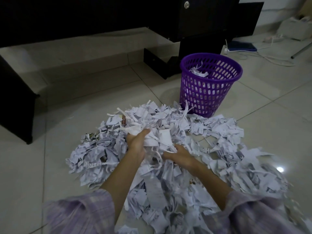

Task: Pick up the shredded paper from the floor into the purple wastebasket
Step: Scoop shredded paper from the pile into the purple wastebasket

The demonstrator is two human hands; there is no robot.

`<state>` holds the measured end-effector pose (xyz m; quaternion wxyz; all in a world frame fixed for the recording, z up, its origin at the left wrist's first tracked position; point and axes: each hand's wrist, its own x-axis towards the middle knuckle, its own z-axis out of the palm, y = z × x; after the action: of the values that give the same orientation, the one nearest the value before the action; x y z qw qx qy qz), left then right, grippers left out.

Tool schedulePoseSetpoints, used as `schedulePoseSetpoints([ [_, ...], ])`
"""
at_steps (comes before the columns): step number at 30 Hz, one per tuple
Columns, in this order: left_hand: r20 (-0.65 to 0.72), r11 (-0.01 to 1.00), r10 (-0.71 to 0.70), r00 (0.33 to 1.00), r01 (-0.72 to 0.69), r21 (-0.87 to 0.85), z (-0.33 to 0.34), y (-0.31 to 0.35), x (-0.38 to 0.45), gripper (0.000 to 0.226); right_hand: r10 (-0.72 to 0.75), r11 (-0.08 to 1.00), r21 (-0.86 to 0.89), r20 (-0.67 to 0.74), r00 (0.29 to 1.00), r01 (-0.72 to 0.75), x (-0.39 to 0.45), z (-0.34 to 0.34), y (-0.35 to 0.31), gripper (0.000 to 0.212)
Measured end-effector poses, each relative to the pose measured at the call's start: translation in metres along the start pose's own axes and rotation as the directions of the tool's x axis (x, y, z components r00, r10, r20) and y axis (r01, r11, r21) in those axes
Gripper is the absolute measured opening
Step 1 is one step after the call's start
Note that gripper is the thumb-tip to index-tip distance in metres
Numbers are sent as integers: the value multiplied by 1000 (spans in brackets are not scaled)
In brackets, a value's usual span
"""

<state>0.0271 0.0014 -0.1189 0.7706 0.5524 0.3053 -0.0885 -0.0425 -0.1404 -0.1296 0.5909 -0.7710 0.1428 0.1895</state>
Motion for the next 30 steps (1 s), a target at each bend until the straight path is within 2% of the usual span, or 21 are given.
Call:
schedulePoseSetpoints([
  [2, -20, 999, 16, 1000, -15, 41, -6, 4, 4, 57, 7, 998, -70, -28, 1000, -9, -3, -8, 1, 48],
  [4, -29, 997, 28, 999, -26, 77, -12, 8, 7, 59, 1, 998, -69, -80, 997, -6, -5, -18, 3, 57],
  [7, -14, 989, 61, 998, -58, 139, -19, 9, 10, 53, -7, 998, -63, -162, 987, -3, -2, -30, 7, 47],
  [9, -2, 990, 58, 998, -57, 128, -21, 10, 9, 48, -9, 992, -123, -223, 975, -19, 1, -36, 8, 40],
  [11, -20, 991, 67, 998, -64, 115, -21, 11, 12, 48, 25, 989, -136, -260, 965, -62, 5, -42, 10, 51],
  [14, -34, 979, 122, 992, -114, 166, -18, 15, 8, 56, 101, 987, -109, -143, 985, -117, 7, -48, 1, 84],
  [16, 8, 972, 151, 989, -150, 183, -15, 17, 6, 62, 96, 984, -144, -67, 993, -105, 6, -47, -11, 100],
  [21, 259, 958, 153, 954, -208, 199, 0, 15, -13, 41, -108, 992, -55, 34, 994, 109, 3, -27, -37, 109],
  [25, 489, 969, 73, 869, -177, 171, 13, 12, -29, 34, -178, 974, 159, 104, 978, 160, 9, -10, -40, 99],
  [26, 527, 971, 51, 848, -166, 173, 15, 12, -28, 35, -167, 966, 217, 100, 981, 142, 10, -8, -39, 92],
  [29, 611, 946, 8, 792, -203, 251, 17, 13, -33, 41, -148, 934, 331, 23, 989, 132, 11, -8, -33, 46],
  [30, 622, 943, 10, 783, -215, 255, 17, 12, -33, 43, -136, 920, 371, -4, 991, 128, 13, -9, -32, 41],
])
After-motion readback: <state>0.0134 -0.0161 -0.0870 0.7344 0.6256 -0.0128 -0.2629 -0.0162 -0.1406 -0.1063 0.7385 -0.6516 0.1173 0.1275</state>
